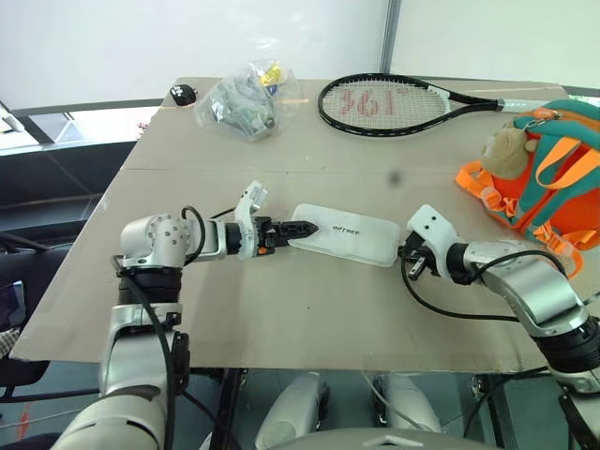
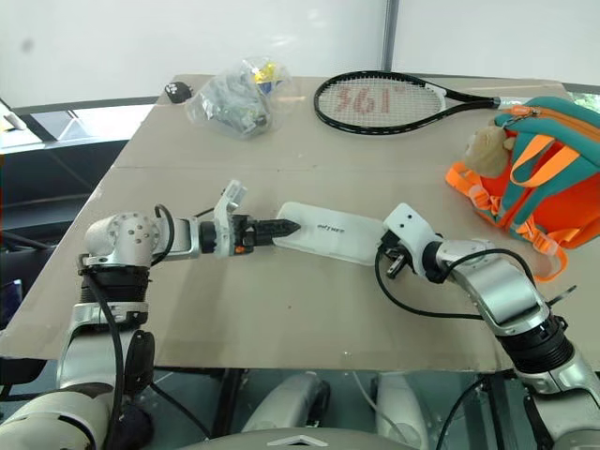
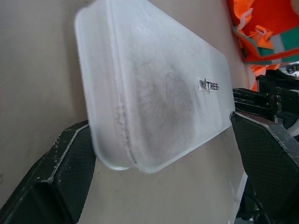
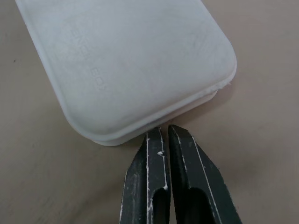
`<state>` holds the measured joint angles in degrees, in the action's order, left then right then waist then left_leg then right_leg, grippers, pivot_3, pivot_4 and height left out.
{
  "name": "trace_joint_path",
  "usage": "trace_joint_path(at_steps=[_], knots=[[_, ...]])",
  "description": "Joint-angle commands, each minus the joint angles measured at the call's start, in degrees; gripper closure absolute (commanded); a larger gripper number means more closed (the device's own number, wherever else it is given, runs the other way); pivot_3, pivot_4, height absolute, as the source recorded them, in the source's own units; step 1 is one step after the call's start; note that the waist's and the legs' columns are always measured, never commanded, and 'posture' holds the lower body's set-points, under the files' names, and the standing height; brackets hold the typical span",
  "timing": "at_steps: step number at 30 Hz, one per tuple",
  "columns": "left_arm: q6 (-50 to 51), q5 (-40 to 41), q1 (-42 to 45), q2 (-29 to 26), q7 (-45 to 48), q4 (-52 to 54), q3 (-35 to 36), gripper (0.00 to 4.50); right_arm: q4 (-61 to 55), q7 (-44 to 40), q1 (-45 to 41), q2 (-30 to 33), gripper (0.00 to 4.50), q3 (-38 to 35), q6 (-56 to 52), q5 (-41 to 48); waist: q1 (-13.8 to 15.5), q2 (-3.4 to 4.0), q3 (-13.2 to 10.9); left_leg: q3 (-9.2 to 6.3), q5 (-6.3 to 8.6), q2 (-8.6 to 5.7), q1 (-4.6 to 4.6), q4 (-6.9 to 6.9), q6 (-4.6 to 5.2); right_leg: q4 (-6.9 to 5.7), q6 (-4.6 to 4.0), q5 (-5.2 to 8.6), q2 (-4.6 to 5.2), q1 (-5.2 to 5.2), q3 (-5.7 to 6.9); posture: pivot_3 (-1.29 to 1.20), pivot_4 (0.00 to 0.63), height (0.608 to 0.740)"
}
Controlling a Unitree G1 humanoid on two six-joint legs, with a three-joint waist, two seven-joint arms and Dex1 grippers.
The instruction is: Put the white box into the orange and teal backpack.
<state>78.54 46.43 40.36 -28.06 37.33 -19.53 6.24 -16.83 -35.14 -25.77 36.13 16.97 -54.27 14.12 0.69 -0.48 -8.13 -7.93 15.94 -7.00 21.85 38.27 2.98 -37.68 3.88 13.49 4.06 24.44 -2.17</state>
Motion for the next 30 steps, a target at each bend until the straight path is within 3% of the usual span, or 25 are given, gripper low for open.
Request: trace_joint_path(at_steps=[1, 2, 7, 8, 11, 17, 21, 24, 30], knots=[[-0.4, 0.7, 0.5, 3.7, 3.2, -2.7, -1.0, 0.0, 1.8, -1.4, -2.4, -2.2, 4.46, 2.2, 4.5, -1.3, -0.1, -0.01, 0.0, -0.01, 0.0, 0.0, 0.0, 0.0, 0.0, 0.0, 0.0, 0.0, 0.0, 0.0, -0.02, 0.0, 0.15, 0.739], [-0.5, 1.0, 0.4, 4.8, 3.6, -3.6, 0.1, 0.0, 2.9, -1.4, -2.9, -2.7, 4.46, 2.7, 5.8, -2.1, -0.1, -0.01, 0.0, -0.02, 0.0, 0.0, 0.01, -0.01, 0.0, 0.01, 0.0, 0.0, 0.0, 0.01, -0.05, 0.0, 0.15, 0.739], [1.5, 3.3, -0.6, 7.9, 2.2, -4.2, 7.7, 1.39, 5.4, -2.5, -2.7, -3.0, 4.5, 2.6, 8.8, -4.5, -0.3, -0.04, 0.0, 0.0, 0.0, 0.0, 0.0, 0.03, 0.0, -0.04, 0.0, 0.0, -0.01, 0.01, -0.04, 0.0, 0.15, 0.739], [2.0, 3.6, -1.0, 8.3, 1.8, -3.8, 9.0, 2.03, 5.5, -2.9, -2.4, -2.7, 4.5, 2.5, 9.2, -4.9, -0.4, -0.06, 0.0, -0.01, 0.0, 0.0, 0.01, 0.04, 0.0, -0.04, 0.0, 0.0, -0.01, 0.01, -0.04, 0.0, 0.15, 0.739], [2.5, 3.7, -2.6, 9.4, -0.1, -2.4, 11.9, 3.26, 6.0, -3.3, -1.3, -2.3, 4.5, 2.3, 10.8, -6.1, -0.4, -0.08, 0.0, -0.01, 0.0, 0.0, 0.0, 0.05, 0.0, -0.06, 0.0, 0.0, 0.0, 0.01, -0.04, 0.0, 0.15, 0.739], [3.1, 5.5, -6.4, 11.7, -2.5, 4.2, 15.0, 3.41, 4.5, -2.3, 2.4, -3.4, 4.5, -1.8, 14.5, -5.8, -0.4, -0.08, 0.0, -0.02, 0.0, 0.0, 0.01, 0.04, 0.0, -0.05, 0.0, 0.0, 0.0, 0.01, -0.1, 0.0, 0.15, 0.739], [3.3, 7.3, -8.9, 13.4, -4.8, 10.7, 17.0, 3.41, 0.2, -0.8, 6.4, -4.0, 4.5, -10.6, 16.4, -2.8, 0.0, -0.07, 0.0, -0.03, 0.0, 0.0, 0.06, 0.02, 0.0, -0.01, 0.01, 0.0, 0.0, 0.04, -0.14, 0.0, 0.15, 0.739], [3.3, 9.0, -10.3, 14.4, -7.1, 15.2, 18.7, 3.41, -7.8, -0.7, 12.3, -3.9, 3.74, -23.5, 11.8, 5.1, 0.2, -0.08, 0.0, -0.03, 0.0, 0.0, 0.11, 0.01, 0.0, -0.02, 0.0, 0.0, 0.0, 0.09, -0.15, 0.0, 0.15, 0.739], [3.5, 12.2, -11.0, 17.5, -13.0, 19.2, 22.4, 3.41, -23.3, -8.8, 30.1, 4.7, 0.92, -53.2, -5.2, 28.0, 0.4, -0.07, 0.0, -0.19, 0.02, 0.01, 0.22, -0.04, 0.0, 0.16, 0.01, 0.0, 0.0, 0.07, -0.06, 0.0, 0.15, 0.739]])
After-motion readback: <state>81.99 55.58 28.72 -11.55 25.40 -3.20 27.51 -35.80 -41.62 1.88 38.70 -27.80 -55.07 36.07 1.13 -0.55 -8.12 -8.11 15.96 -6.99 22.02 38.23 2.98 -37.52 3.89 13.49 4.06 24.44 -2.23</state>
